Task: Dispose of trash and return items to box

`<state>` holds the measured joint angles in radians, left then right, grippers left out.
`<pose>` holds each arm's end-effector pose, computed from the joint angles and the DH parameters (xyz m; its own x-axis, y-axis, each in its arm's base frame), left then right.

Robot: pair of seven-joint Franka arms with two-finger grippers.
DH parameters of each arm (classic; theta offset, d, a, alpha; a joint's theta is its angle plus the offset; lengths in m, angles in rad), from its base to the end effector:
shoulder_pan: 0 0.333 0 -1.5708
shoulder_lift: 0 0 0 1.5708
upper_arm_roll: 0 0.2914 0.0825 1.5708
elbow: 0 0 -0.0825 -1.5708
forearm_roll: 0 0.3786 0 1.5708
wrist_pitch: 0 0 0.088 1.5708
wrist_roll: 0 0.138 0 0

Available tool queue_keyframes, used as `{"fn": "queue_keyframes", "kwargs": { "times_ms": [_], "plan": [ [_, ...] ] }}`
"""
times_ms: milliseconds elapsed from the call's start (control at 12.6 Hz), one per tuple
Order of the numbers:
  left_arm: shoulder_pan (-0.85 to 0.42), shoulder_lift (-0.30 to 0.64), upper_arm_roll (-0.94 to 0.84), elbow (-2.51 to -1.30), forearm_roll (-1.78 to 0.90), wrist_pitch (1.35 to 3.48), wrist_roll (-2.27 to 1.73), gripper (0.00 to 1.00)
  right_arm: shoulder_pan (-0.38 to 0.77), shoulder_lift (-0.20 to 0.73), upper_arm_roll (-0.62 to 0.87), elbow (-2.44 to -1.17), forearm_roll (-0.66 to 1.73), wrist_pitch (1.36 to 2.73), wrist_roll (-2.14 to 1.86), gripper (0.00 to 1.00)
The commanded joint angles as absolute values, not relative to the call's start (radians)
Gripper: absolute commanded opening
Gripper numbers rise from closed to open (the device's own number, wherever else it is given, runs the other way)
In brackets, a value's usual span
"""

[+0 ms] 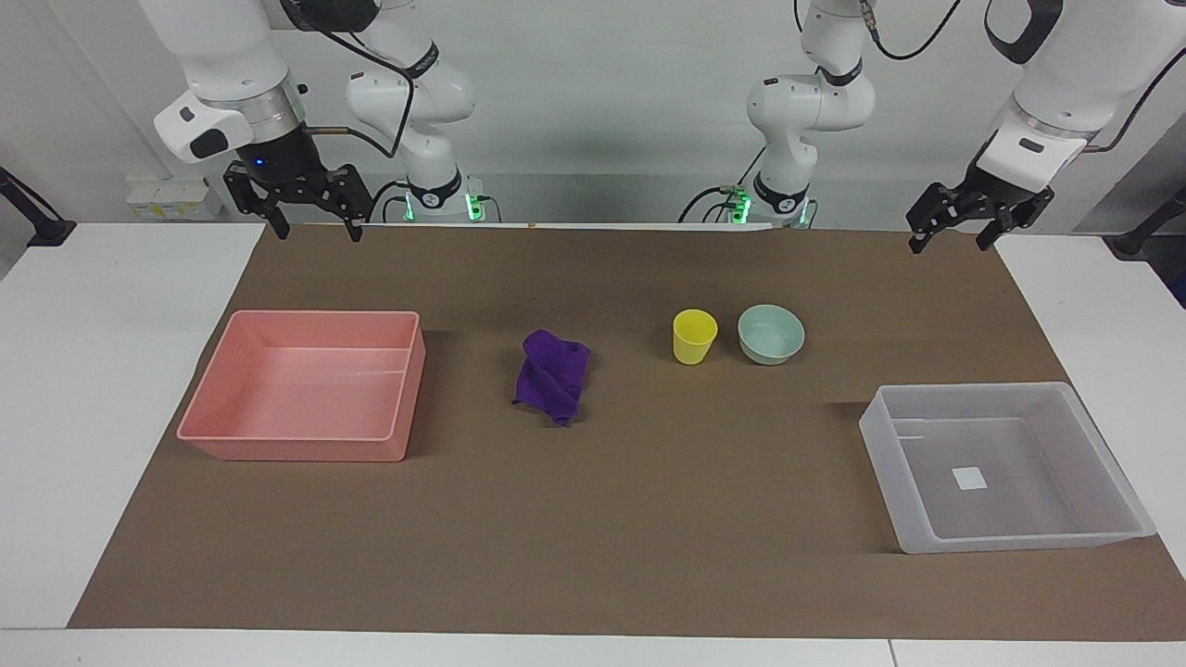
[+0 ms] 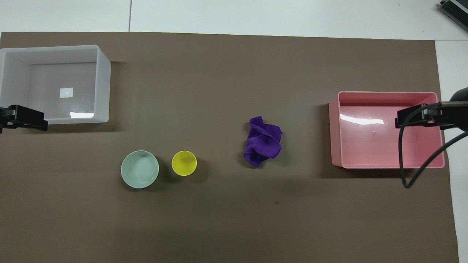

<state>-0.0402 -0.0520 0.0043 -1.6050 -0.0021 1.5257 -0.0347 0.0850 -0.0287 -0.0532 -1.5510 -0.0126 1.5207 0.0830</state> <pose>0.5282 -0.0192 0.5772 0.9996 -0.0013 -0.0274 -0.0013 -1.0000 0.0014 0.5358 0.0149 0.5892 0.9987 -0.0518 -0.0007 -0.0518 -0.9986 0.0111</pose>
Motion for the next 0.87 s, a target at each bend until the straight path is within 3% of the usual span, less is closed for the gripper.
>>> {"fn": "queue_keyframes", "kwargs": {
  "times_ms": [0,554,791],
  "plan": [
    [-0.046,-0.057,0.008,-1.609,-0.014,1.516,-0.038,1.0,0.075,-0.04,-0.043,-1.552,0.008,1.512,0.075,1.0],
    [-0.049,-0.022,0.008,-1.614,-0.015,1.48,-0.04,1.0,0.077,-0.057,-0.041,-1.589,0.021,1.52,0.127,1.0],
    [-0.052,-0.005,0.005,-1.676,-0.015,1.437,-0.045,1.0,0.094,-0.075,-0.034,-1.641,0.021,1.604,0.121,1.0]
  ]
}}
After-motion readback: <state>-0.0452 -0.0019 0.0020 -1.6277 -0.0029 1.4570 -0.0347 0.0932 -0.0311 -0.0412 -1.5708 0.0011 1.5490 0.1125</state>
